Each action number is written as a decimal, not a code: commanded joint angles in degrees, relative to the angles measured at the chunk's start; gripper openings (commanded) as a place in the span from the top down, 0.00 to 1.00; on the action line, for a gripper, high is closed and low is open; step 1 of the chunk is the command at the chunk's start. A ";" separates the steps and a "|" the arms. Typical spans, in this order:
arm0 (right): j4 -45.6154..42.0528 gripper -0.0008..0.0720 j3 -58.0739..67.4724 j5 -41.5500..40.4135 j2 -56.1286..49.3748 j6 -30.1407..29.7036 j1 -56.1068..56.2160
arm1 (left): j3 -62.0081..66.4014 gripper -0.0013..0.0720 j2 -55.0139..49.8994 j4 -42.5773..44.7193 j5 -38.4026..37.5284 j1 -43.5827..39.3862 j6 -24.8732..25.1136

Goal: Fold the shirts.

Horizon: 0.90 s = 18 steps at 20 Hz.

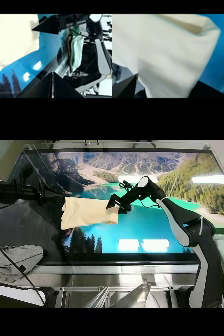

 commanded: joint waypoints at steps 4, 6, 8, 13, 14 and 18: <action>17.44 0.90 -0.04 -3.52 -1.18 -13.00 1.20 | -0.09 0.97 0.04 0.00 0.28 0.00 0.31; 23.56 0.96 -0.02 -2.82 -0.90 -16.26 0.96 | -0.09 0.97 0.04 0.00 0.24 0.00 0.28; 27.32 0.96 -0.02 -0.66 0.72 -18.53 -0.15 | -0.11 0.97 0.04 0.02 0.15 0.00 0.28; 27.12 0.96 -0.02 8.13 15.72 -19.19 -10.62 | -0.11 0.97 0.04 0.04 -1.86 0.00 0.28; 25.94 0.96 -0.02 8.37 20.37 -18.56 -13.84 | -0.11 0.97 0.04 0.09 -2.62 0.00 0.28; 10.91 0.96 -0.02 8.76 36.52 -5.14 -31.54 | -0.11 0.97 0.04 0.09 -3.69 0.00 0.28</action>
